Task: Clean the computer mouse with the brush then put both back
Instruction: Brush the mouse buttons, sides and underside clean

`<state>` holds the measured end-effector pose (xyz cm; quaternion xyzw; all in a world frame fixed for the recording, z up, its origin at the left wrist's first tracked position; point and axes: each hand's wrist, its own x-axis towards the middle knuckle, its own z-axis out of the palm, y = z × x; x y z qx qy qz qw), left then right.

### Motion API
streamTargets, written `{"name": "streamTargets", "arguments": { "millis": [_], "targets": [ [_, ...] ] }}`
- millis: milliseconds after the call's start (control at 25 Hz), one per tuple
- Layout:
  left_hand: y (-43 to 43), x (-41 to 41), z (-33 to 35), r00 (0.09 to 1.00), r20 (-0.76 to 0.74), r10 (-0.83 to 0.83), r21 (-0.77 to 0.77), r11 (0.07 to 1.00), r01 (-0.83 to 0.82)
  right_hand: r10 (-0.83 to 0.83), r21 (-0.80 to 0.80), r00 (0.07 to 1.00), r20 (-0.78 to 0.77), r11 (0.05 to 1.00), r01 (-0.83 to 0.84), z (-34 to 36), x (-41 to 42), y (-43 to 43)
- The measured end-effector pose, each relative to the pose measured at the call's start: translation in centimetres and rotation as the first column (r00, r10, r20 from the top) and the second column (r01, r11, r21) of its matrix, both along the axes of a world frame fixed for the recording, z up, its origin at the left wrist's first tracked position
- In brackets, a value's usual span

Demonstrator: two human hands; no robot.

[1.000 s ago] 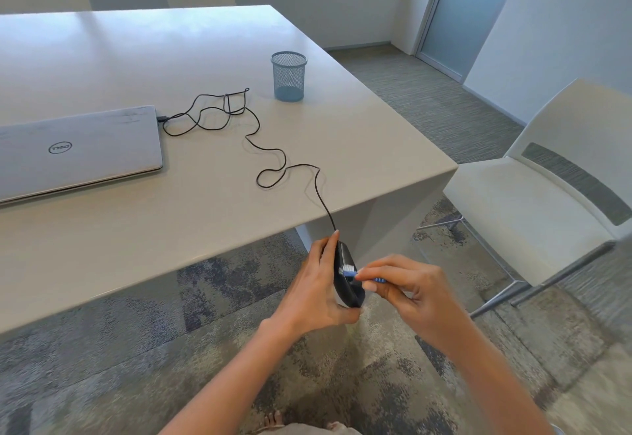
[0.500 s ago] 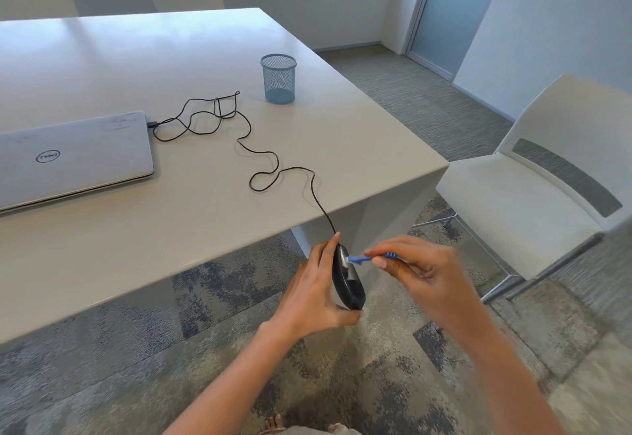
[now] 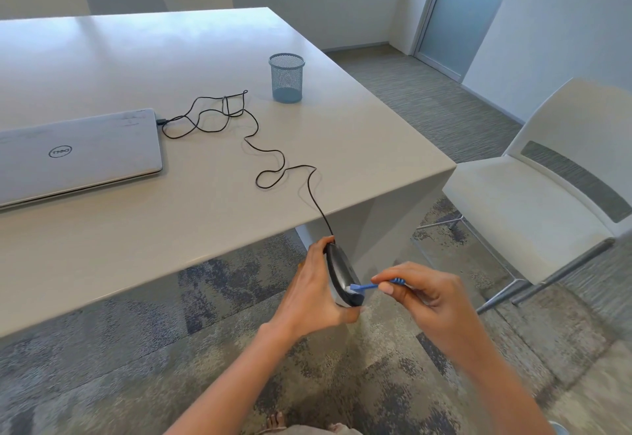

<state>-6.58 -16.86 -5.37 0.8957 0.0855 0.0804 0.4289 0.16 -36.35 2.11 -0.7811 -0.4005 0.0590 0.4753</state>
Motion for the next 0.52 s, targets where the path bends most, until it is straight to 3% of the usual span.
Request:
{"name": "streamTargets", "arguments": {
  "millis": [280,440,520],
  "targets": [
    [-0.3,0.0,-0.5,1.000,0.029,0.002,-0.144,0.990,0.002,-0.255,-0.047,0.961,-0.104,0.967,0.252,-0.7,1.3,-1.7],
    [-0.3,-0.3,-0.9,0.999,0.042,0.015,-0.174,0.985,-0.007,-0.262,0.155,0.844,-0.468,0.916,0.370,-0.2,1.1,-0.5],
    [-0.4,-0.4,-1.0,0.998,0.055,0.024,-0.187,0.982,-0.014,-0.224,0.170,0.795,-0.564,0.911,0.377,-0.3,0.6,0.3]
  ]
}}
